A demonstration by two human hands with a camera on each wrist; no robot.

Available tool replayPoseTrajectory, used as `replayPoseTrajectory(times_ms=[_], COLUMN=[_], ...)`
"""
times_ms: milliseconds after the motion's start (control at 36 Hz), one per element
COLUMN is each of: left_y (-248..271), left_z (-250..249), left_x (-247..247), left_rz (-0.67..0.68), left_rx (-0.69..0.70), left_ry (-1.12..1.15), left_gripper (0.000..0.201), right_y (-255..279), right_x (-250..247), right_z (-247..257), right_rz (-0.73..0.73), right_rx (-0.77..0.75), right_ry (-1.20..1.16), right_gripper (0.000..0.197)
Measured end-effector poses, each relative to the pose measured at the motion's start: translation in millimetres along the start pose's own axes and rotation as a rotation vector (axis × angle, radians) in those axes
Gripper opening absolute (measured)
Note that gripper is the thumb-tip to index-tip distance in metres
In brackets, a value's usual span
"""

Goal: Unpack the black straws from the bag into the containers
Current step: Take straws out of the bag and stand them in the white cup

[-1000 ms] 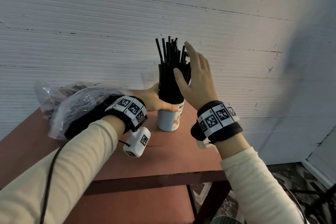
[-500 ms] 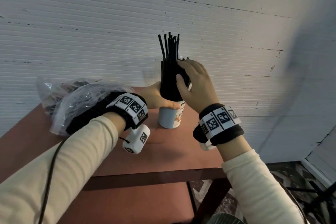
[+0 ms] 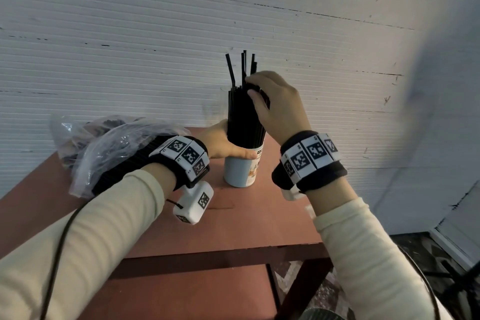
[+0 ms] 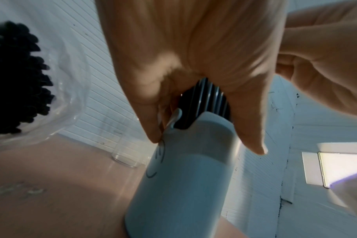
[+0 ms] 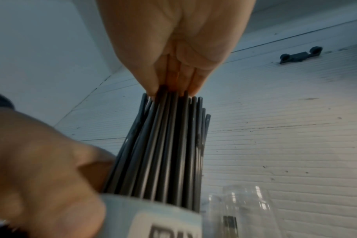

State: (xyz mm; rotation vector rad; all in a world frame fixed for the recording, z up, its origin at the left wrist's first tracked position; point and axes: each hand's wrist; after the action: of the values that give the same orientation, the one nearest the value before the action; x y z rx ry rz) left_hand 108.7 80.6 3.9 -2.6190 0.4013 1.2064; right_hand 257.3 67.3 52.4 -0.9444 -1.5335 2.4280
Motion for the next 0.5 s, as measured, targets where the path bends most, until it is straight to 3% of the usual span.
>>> replayPoseTrajectory(times_ms=[167,500], left_y=[3,4], left_z=[7,14], left_x=[-11,-6], left_rz=[0.093,-0.040], left_rx=[0.022,-0.034], left_ry=[-0.010,-0.136], left_gripper=[0.053,0.058], right_y=[25,-8], right_x=[4,0], right_z=[4,7], right_rz=[0.018,0.025], right_rx=[0.005,0.036], right_ry=[-0.064,-0.117], right_gripper=[0.029,0.042])
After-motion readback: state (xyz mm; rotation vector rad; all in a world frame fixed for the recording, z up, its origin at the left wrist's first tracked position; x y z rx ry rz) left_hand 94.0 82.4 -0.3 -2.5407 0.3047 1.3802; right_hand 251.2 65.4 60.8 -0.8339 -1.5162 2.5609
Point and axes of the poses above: each hand's wrist, its own y-axis away from the middle knuckle, its own x-axis out of the palm, z = x × y, and after that the axes turned 14 degrees about -y, right-handed
